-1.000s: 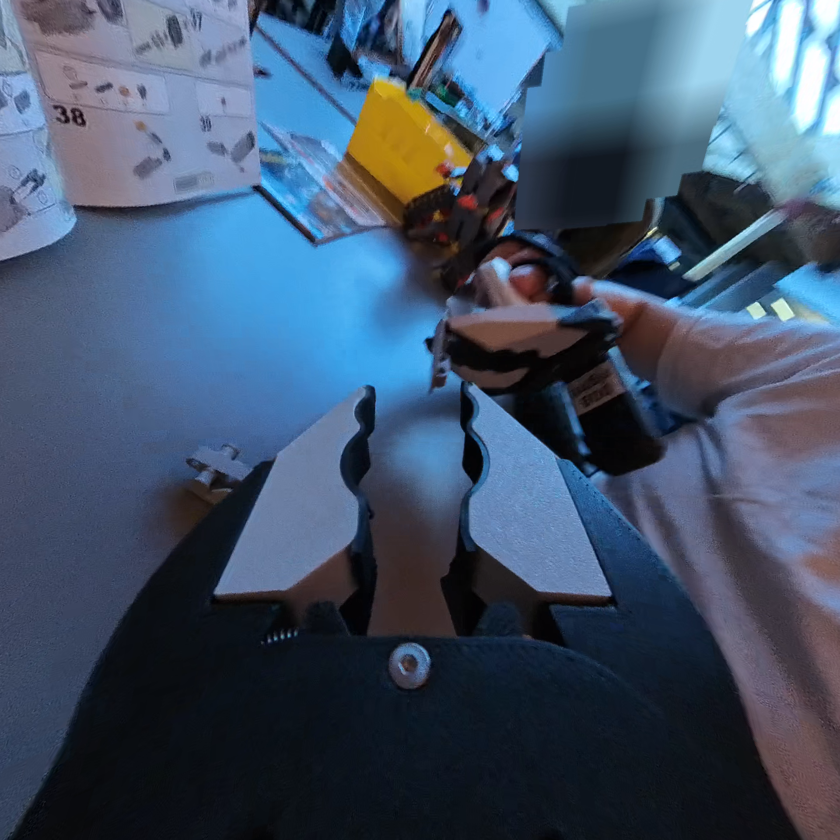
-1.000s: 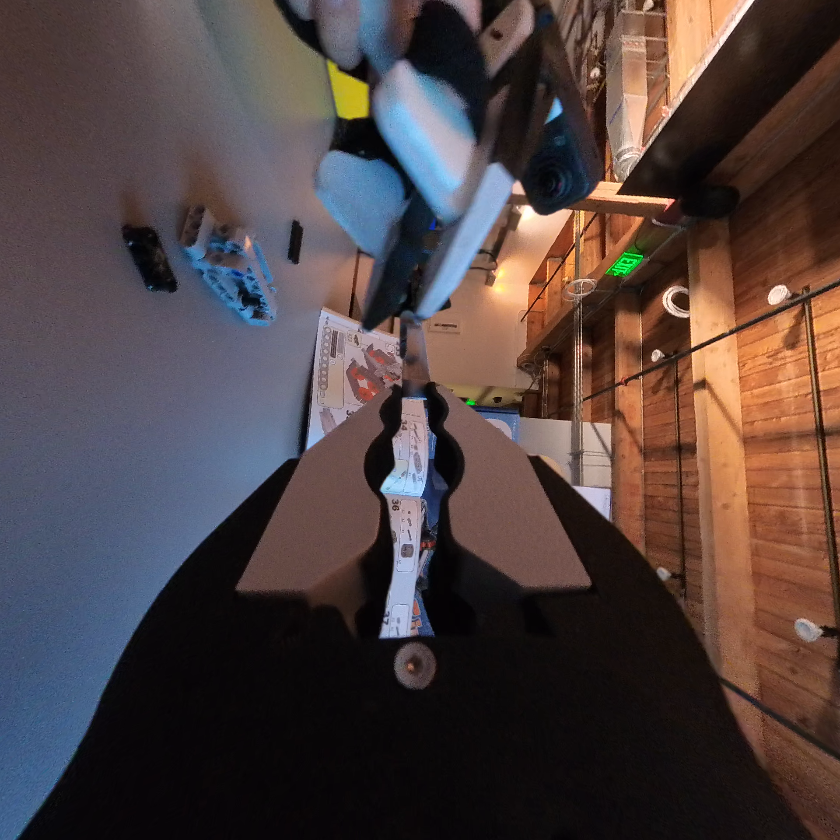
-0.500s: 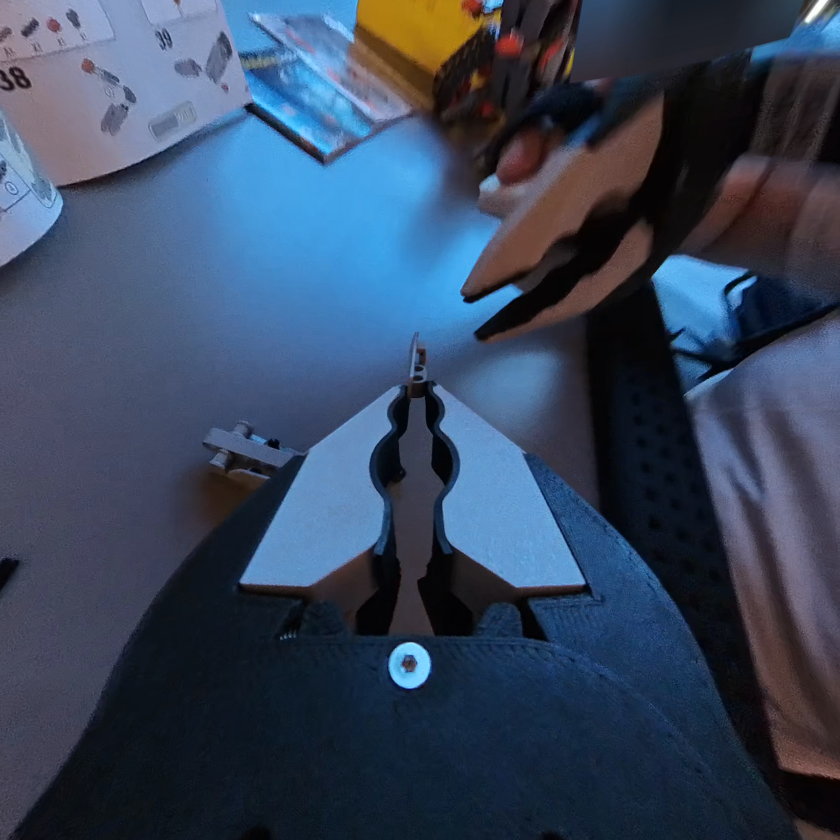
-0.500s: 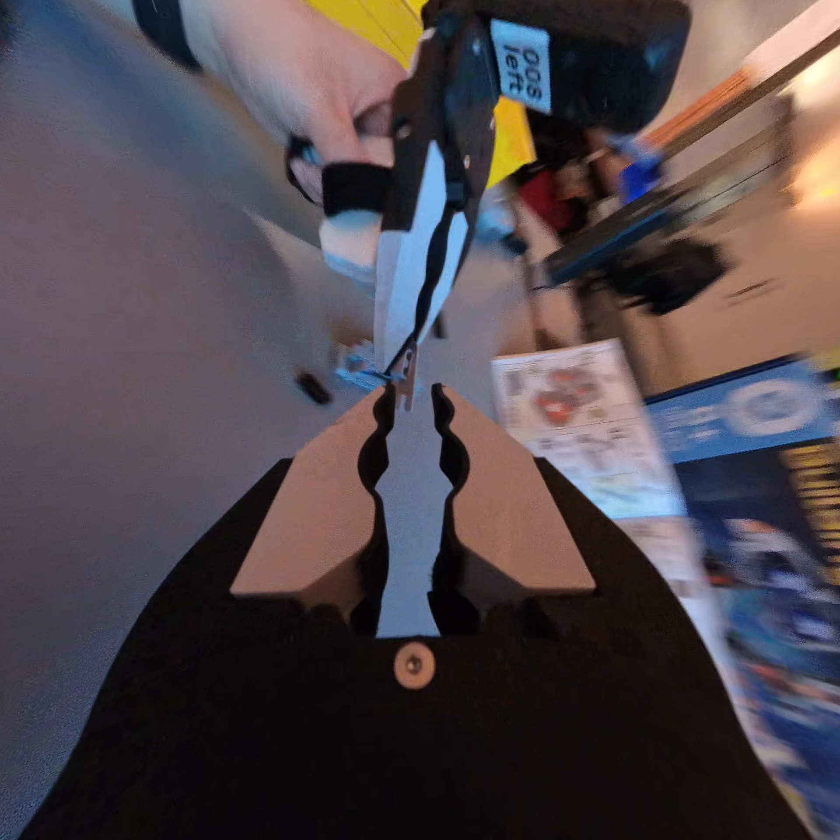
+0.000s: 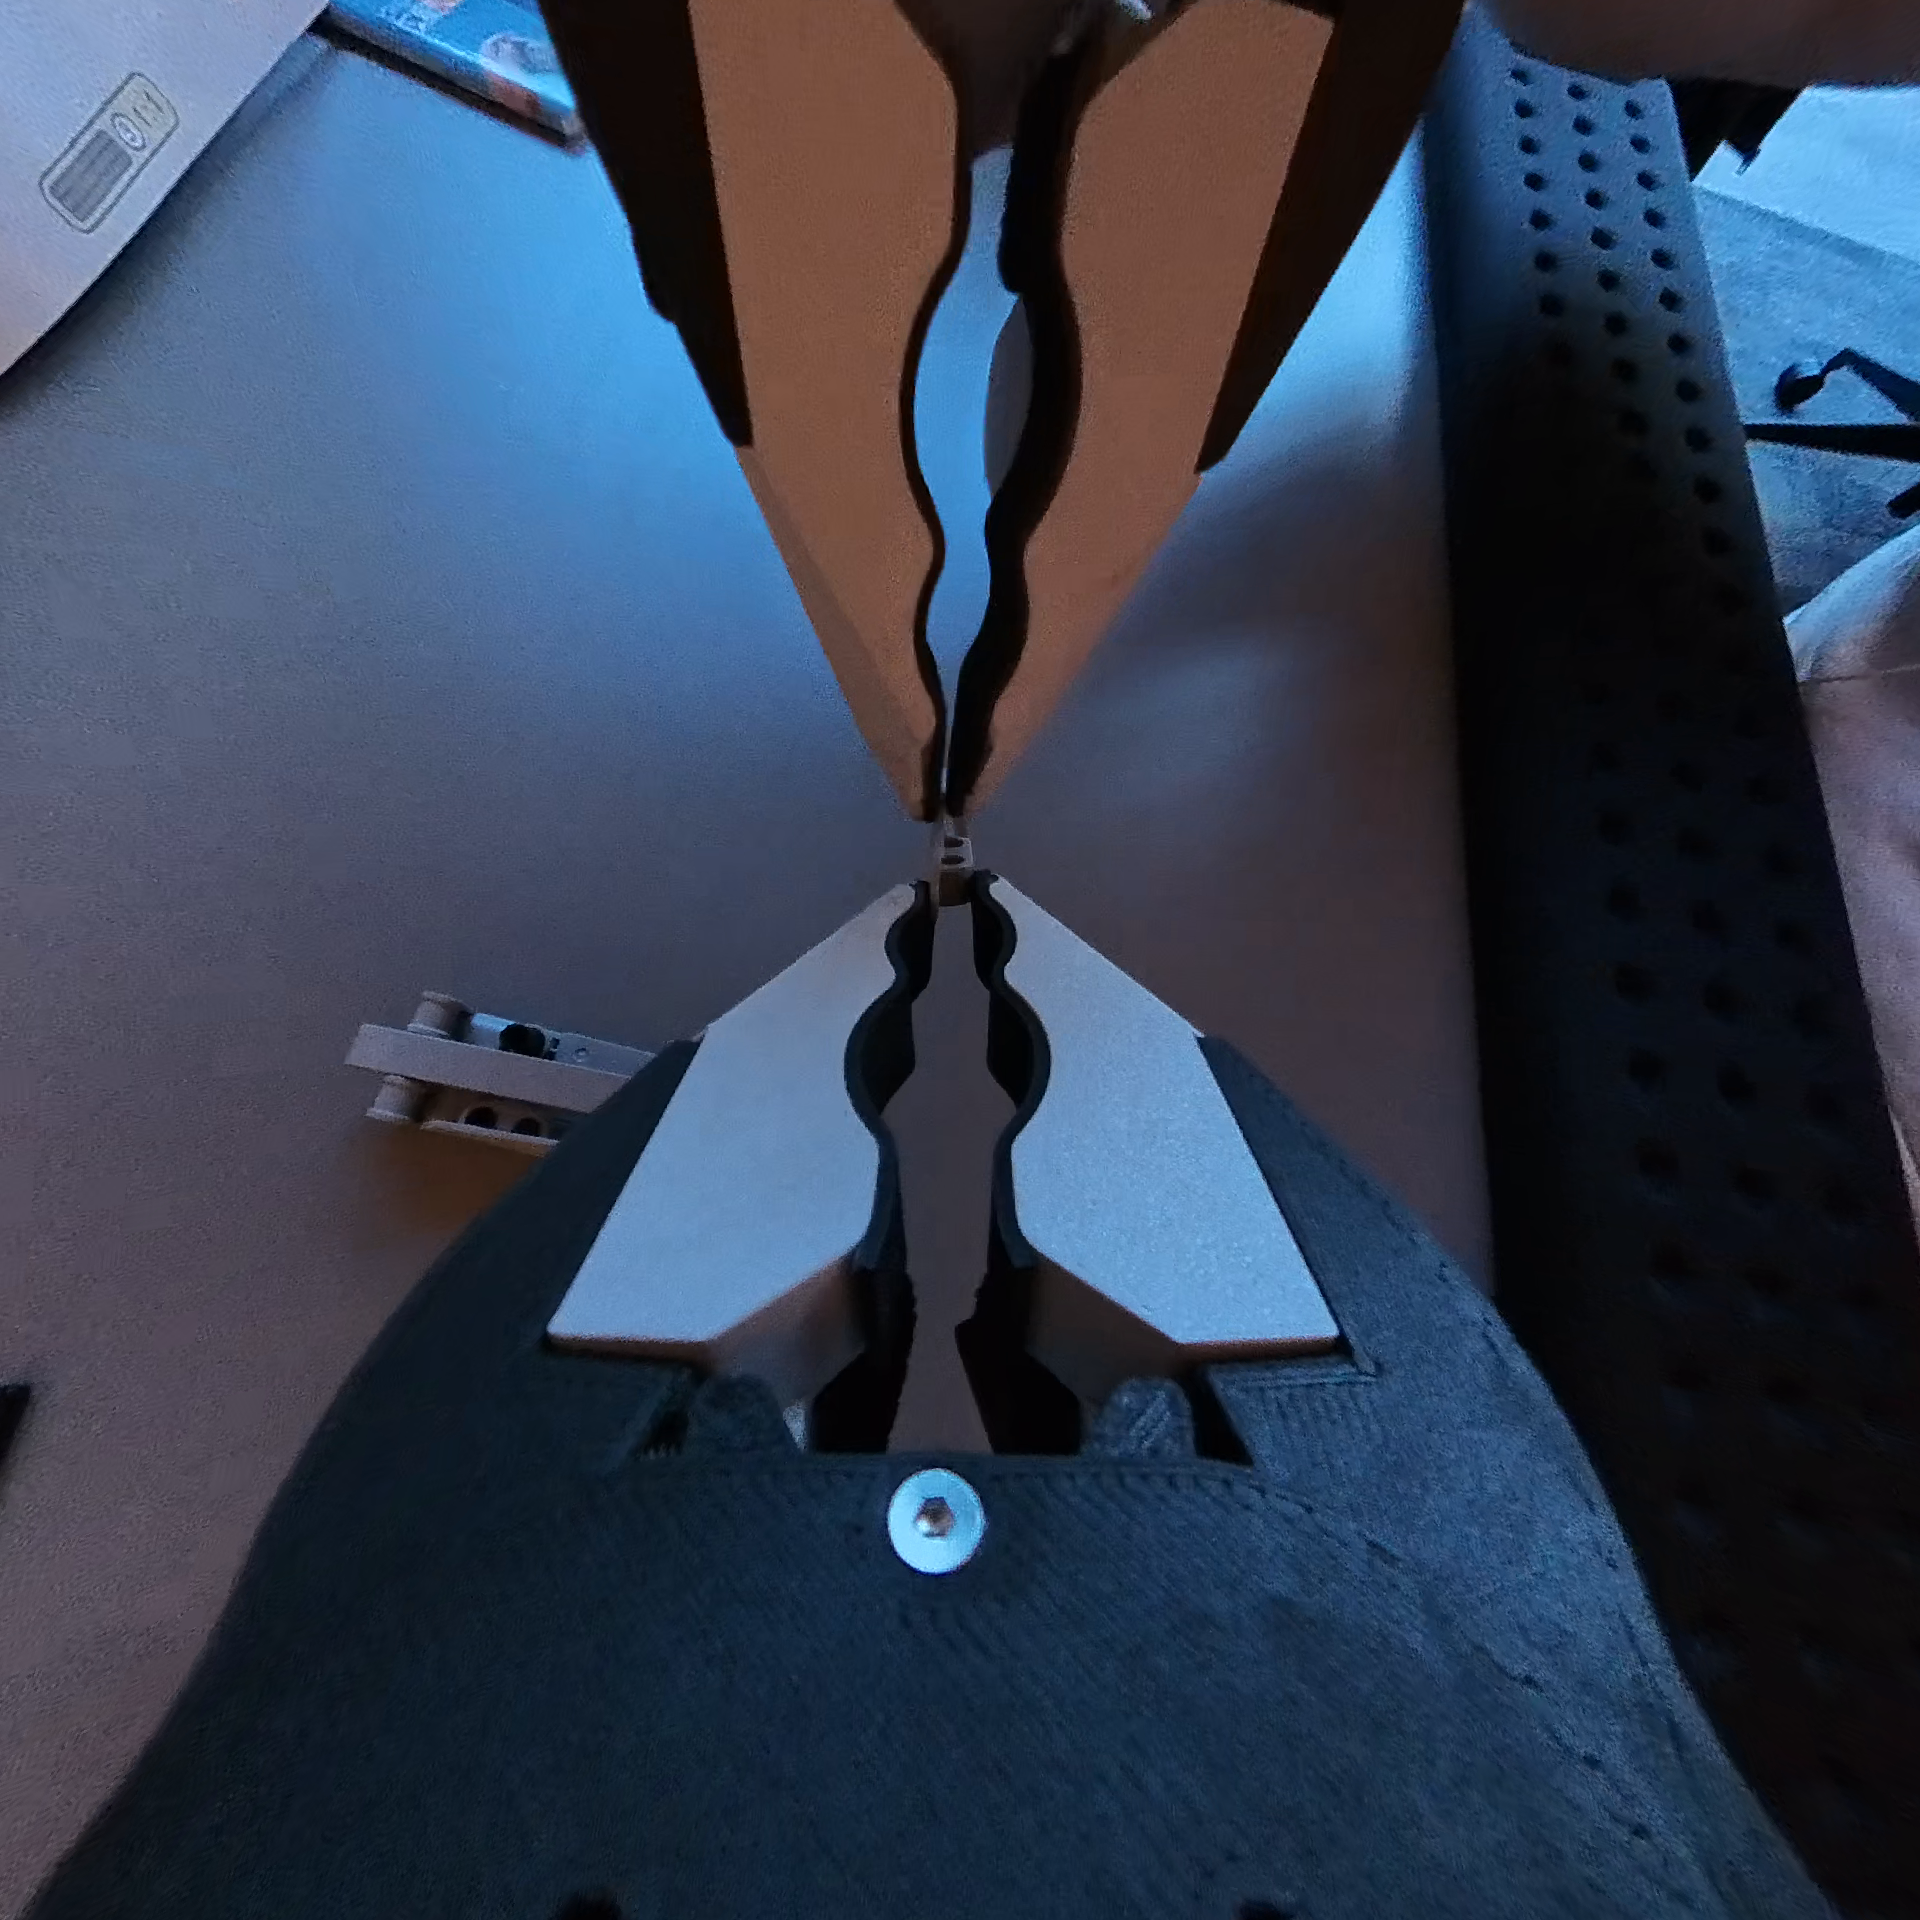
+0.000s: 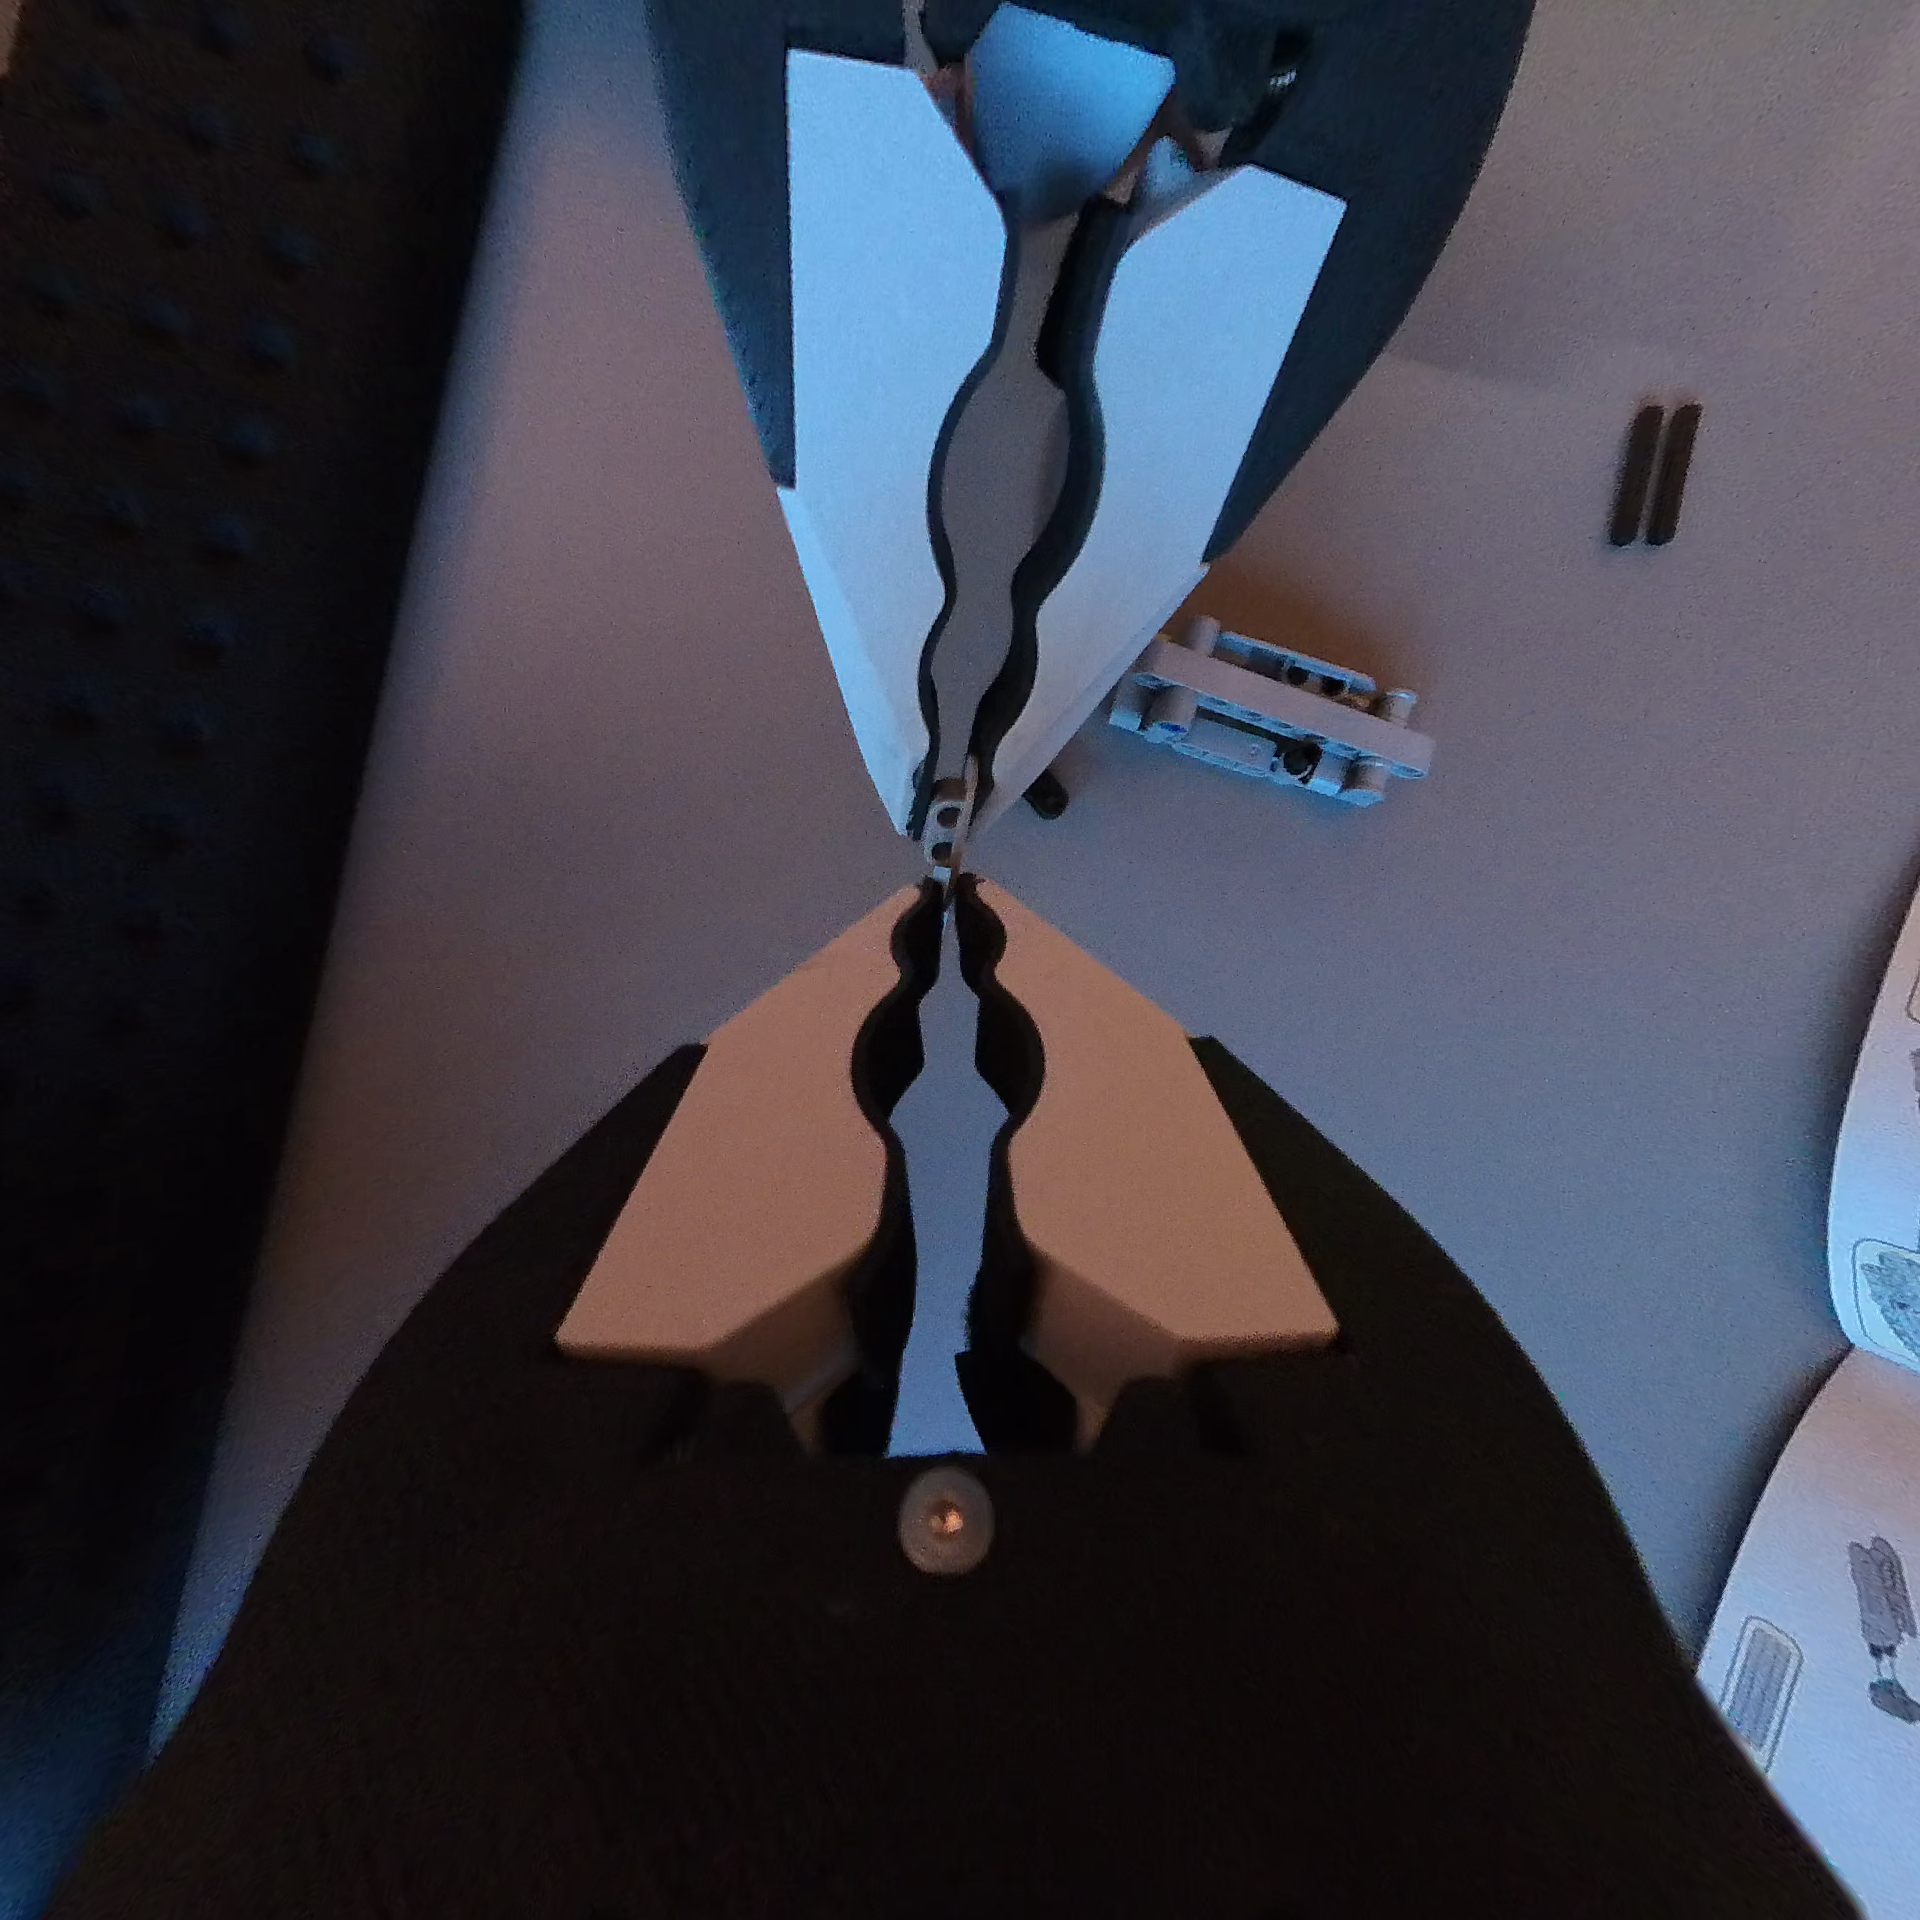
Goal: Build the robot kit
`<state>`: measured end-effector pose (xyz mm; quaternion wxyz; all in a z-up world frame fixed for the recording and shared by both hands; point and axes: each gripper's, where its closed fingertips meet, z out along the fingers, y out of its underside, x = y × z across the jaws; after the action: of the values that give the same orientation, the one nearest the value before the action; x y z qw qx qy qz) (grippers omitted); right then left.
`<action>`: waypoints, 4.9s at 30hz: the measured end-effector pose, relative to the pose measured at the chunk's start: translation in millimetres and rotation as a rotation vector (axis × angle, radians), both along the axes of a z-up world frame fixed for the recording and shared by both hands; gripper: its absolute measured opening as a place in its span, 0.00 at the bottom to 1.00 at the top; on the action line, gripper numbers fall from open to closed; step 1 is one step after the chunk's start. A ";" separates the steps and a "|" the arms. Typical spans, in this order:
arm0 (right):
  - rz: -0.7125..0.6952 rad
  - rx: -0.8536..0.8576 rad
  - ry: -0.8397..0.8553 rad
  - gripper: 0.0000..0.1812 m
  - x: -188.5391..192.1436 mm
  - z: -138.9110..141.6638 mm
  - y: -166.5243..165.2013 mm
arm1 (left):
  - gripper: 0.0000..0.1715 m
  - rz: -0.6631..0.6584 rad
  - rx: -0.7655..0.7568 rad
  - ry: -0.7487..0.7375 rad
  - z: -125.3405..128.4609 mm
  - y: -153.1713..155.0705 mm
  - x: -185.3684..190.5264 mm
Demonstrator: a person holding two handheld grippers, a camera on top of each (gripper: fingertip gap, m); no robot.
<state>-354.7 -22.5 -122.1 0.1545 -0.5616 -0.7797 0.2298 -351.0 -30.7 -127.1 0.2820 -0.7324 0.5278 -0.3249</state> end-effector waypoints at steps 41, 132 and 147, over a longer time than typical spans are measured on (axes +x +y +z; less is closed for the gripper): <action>-0.390 -0.697 0.732 0.00 -18.5 83.5 17.7 | 0.03 0.036 -0.326 -0.468 63.5 6.9 4.7; -0.679 -0.338 0.628 0.00 35.9 11.9 107.0 | 0.08 0.731 0.252 0.016 -5.9 81.9 45.0; -0.589 -0.424 0.586 0.00 14.6 13.4 72.4 | 0.13 0.680 0.216 -0.011 -3.5 56.0 52.9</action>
<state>-340.1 49.8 -108.7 0.3086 -0.6897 -0.4463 0.4794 -298.2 25.3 -130.6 0.4527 -0.8303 0.2835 -0.1588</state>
